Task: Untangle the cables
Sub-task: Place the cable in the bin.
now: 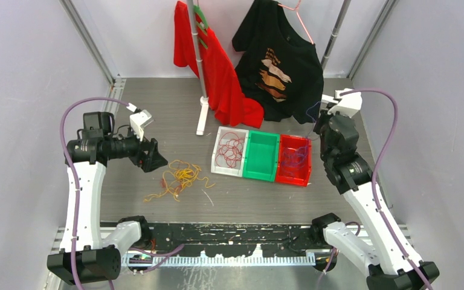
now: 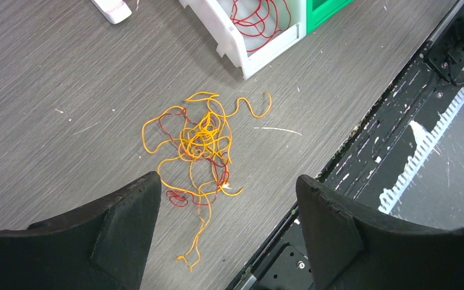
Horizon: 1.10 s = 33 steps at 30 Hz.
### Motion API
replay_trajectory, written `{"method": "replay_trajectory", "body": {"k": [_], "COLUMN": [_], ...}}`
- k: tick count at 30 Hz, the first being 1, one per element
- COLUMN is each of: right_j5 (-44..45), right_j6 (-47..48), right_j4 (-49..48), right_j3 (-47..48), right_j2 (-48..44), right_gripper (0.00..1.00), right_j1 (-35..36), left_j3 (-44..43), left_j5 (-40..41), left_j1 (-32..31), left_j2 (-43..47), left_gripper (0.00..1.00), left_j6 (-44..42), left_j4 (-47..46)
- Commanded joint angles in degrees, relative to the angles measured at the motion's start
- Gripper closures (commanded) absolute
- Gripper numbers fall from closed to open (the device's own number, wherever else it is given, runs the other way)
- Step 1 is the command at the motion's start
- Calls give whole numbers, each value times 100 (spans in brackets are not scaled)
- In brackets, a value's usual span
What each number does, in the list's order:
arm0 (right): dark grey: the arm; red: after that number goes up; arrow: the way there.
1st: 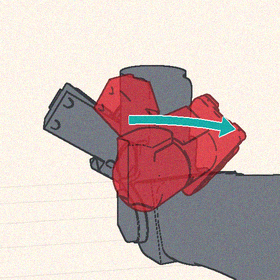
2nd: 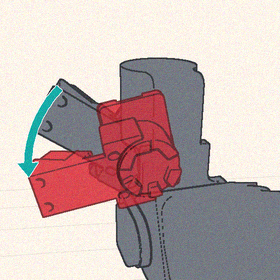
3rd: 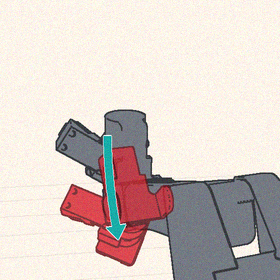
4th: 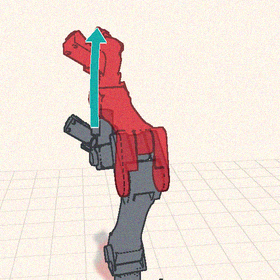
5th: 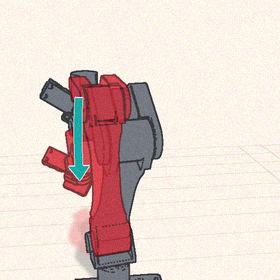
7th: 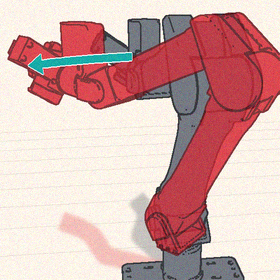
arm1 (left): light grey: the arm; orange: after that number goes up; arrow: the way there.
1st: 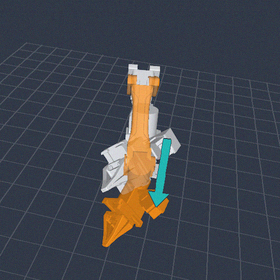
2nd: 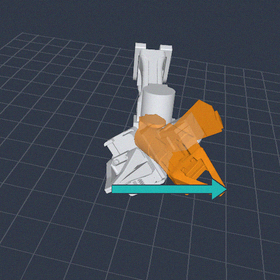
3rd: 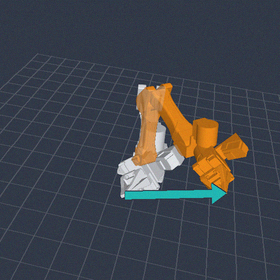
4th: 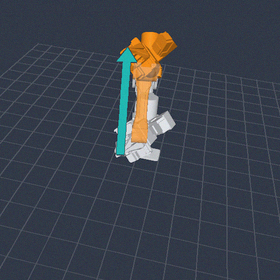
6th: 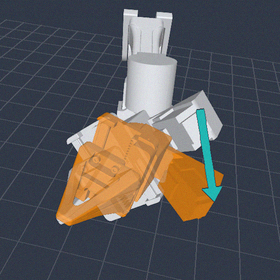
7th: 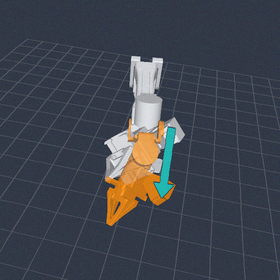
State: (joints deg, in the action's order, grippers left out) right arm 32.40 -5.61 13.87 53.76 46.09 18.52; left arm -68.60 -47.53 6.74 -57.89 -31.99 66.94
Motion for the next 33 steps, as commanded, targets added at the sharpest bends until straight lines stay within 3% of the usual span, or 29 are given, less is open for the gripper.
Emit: {"method": "replay_trajectory", "body": {"k": [1,14,18,24,33], "right_j5": [-461,-179,-355,-353,-502], "right_j6": [-285,-813,-1552,-2886,-3958], "right_j4": [58,144,481,1828,1730], "right_j3": [-82,-678,-665,-216,-614], "right_j2": [358,1220,1397,2241,2420], "right_gripper": [99,99,99,99,99], "right_j1": [-24,-34,-39,-34,-43], "left_j3": [-255,-242,-225,-208,-144], "left_j5": [-90,-78,-39,51,127], "left_j1": [-26,-28,-33,-33,-31], "left_j2": [16,-30,-41,-85,-11], "left_gripper": [18,18,18,18,17], "left_j6": [-67,-160,-240,-378,-571], "left_j4": [45,56,94,117,166]}}
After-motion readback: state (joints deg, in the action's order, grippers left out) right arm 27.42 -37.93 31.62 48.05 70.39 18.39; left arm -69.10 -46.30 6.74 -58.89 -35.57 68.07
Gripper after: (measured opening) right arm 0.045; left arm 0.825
